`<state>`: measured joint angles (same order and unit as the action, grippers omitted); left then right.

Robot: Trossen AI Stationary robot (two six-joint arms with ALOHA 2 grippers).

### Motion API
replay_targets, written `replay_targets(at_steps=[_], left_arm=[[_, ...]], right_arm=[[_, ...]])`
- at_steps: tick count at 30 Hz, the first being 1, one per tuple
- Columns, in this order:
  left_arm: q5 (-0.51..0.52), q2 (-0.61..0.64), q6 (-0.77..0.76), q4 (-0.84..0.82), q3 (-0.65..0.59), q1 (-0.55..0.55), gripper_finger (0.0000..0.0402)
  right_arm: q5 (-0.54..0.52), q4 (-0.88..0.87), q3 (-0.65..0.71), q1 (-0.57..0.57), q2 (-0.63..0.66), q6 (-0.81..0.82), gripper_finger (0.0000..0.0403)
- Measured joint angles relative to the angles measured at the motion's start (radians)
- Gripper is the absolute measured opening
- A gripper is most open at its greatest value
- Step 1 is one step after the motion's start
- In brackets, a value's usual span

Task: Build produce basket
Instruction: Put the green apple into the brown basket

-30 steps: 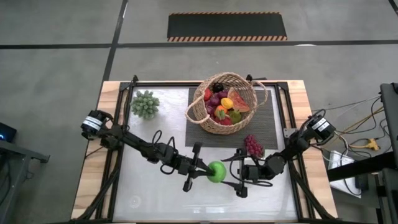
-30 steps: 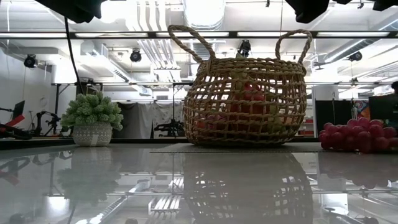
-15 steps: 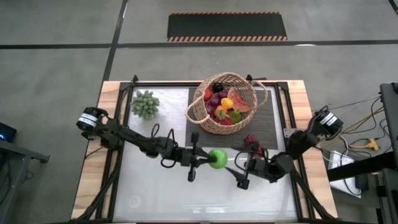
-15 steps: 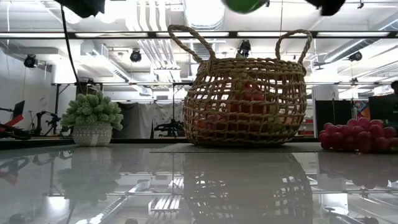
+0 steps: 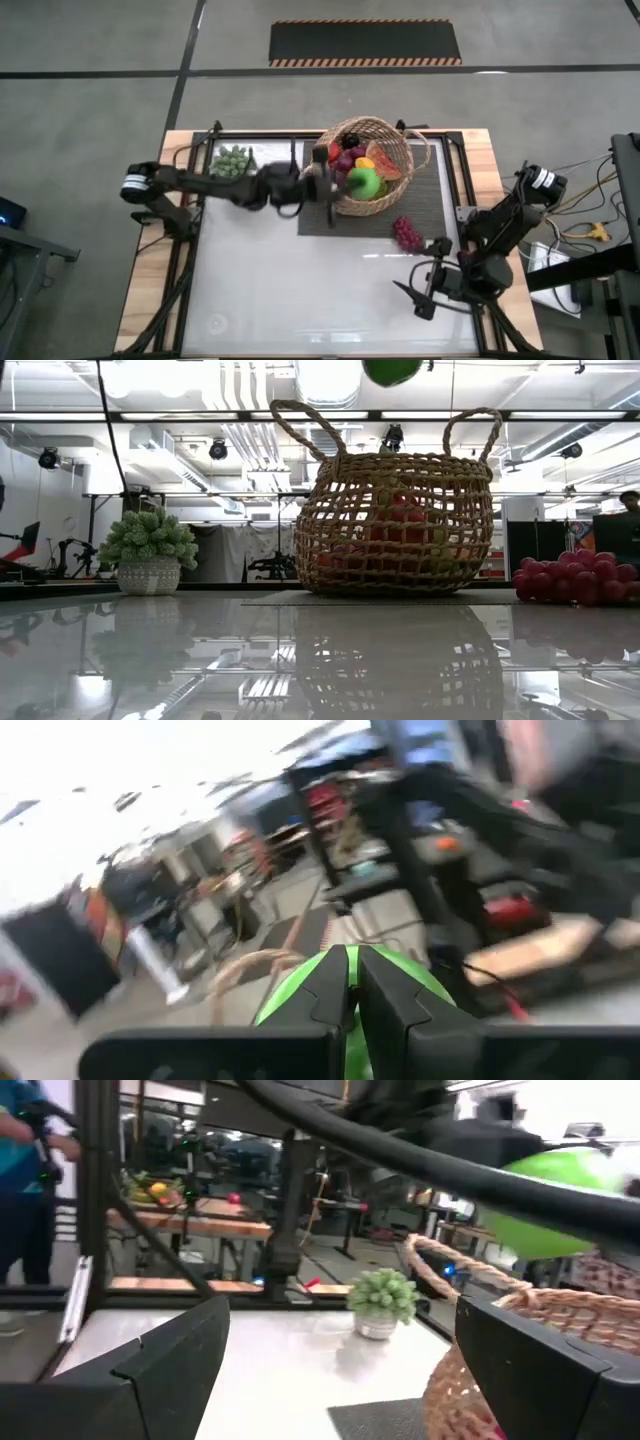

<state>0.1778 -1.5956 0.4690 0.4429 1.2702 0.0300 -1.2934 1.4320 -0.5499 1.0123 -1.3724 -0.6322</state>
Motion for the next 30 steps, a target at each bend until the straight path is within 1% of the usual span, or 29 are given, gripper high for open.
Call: replay_targets(at_steps=[2,6,9,14,18,22,24,26,30], left_arm=[[0.001,-0.037,-0.08,0.002,0.041,-0.05,0.0],[0.005,-0.135,-0.166,-0.008,0.095,-0.128,0.0],[0.014,-0.215,-0.173,-0.018,0.131,-0.161,0.0],[0.095,-0.301,-0.173,-0.038,0.189,-0.205,0.0],[0.18,-0.336,-0.174,-0.034,0.204,-0.232,0.0],[0.21,-0.357,-0.177,-0.035,0.202,-0.247,0.0],[0.259,-0.361,-0.184,-0.035,0.201,-0.25,0.0003],[0.295,-0.362,-0.197,-0.037,0.198,-0.251,0.0013],[0.3,-0.365,-0.2,-0.036,0.198,-0.251,0.0043]], right_arm=[[0.005,-0.022,0.0,0.006,-0.006,0.025,0.0368],[0.007,-0.041,0.0,0.006,-0.027,0.063,0.0368],[0.007,-0.042,0.0,0.006,-0.039,0.073,0.0368],[0.008,-0.043,0.0,0.006,-0.042,0.095,0.0368],[0.009,-0.044,0.0,0.006,-0.042,0.098,0.0368],[0.009,-0.044,0.0,0.006,-0.042,0.098,0.0368],[0.01,-0.044,0.0,0.006,-0.043,0.098,0.0368],[0.01,-0.044,0.0,0.006,-0.043,0.098,0.0368],[0.01,-0.045,0.0,0.006,-0.043,0.098,0.0368]])
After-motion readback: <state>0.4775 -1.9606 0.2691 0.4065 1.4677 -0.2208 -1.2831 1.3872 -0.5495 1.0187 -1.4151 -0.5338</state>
